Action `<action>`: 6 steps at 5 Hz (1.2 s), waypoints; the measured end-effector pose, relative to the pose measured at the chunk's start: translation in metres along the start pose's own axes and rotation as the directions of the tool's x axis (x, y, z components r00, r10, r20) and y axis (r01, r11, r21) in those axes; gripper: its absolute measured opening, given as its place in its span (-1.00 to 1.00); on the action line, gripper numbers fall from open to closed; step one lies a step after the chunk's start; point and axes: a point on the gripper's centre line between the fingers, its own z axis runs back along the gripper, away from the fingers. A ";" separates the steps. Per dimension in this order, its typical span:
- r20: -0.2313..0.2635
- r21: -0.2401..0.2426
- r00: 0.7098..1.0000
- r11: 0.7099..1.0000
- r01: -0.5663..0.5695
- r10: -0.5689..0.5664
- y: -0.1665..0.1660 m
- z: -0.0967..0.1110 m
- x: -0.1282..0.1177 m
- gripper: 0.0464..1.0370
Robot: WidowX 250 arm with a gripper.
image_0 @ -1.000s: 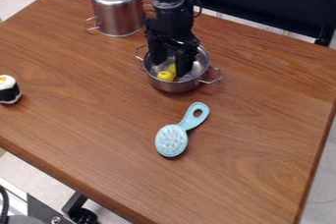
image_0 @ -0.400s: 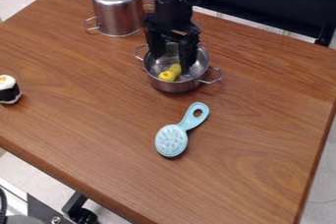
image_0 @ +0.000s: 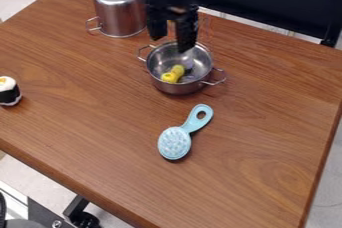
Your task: Put the yellow knife inside the pot
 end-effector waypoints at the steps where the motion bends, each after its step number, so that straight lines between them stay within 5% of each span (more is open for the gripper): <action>1: -0.001 0.043 0.983 0.982 0.182 -0.182 -0.017 0.008 -0.021 0.92; 2: -0.008 0.070 0.929 0.927 0.369 -0.369 -0.032 0.007 -0.041 0.92; 3: 0.047 0.073 0.876 0.876 0.477 -0.481 -0.048 0.008 -0.061 0.92; 6: 0.028 0.081 0.743 0.743 0.665 -0.668 -0.084 -0.005 -0.075 0.92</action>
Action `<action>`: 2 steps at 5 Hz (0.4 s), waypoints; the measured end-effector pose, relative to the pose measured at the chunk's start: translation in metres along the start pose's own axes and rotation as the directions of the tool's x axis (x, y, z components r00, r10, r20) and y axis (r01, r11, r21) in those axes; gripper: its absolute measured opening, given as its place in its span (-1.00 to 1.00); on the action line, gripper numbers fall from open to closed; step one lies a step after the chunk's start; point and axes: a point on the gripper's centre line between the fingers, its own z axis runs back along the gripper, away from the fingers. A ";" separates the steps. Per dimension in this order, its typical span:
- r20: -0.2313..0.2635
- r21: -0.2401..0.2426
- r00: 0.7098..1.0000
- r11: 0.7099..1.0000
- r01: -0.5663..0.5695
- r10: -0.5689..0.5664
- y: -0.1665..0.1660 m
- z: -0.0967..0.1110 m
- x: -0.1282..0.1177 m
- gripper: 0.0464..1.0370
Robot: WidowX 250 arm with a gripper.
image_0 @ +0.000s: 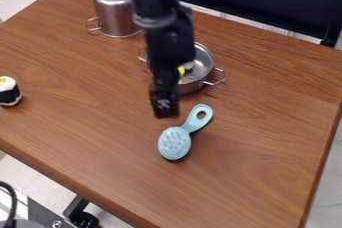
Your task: Put the yellow knife inside the pot
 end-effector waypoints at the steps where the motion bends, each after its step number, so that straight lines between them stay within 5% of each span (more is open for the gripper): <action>1: -0.007 -0.010 0.998 0.998 0.055 -0.055 -0.024 -0.015 0.008 0.92; 2: 0.021 0.003 0.997 0.998 0.070 -0.070 -0.033 -0.017 0.025 0.92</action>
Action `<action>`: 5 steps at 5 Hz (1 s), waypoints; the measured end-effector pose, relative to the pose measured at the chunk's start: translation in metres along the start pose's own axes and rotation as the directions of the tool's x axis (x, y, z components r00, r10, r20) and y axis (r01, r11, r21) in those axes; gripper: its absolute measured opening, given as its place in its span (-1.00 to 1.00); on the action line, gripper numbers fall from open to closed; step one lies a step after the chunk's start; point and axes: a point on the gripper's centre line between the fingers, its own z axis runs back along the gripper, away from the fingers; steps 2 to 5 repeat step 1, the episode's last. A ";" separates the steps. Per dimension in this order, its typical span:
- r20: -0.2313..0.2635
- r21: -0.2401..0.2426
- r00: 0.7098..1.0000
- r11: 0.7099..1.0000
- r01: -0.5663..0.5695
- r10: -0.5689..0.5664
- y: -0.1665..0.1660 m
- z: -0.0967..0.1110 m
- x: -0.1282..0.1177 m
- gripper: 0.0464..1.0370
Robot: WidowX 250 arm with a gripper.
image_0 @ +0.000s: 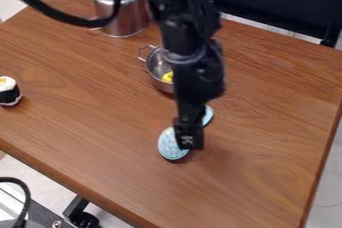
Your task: Put the yellow knife inside the pot
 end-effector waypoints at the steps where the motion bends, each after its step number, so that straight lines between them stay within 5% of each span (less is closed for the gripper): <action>1: 0.007 -0.034 1.000 0.999 0.001 -0.001 -0.016 -0.018 0.006 0.92; 5: 0.007 -0.034 1.000 0.999 0.001 -0.001 -0.016 -0.018 0.006 0.92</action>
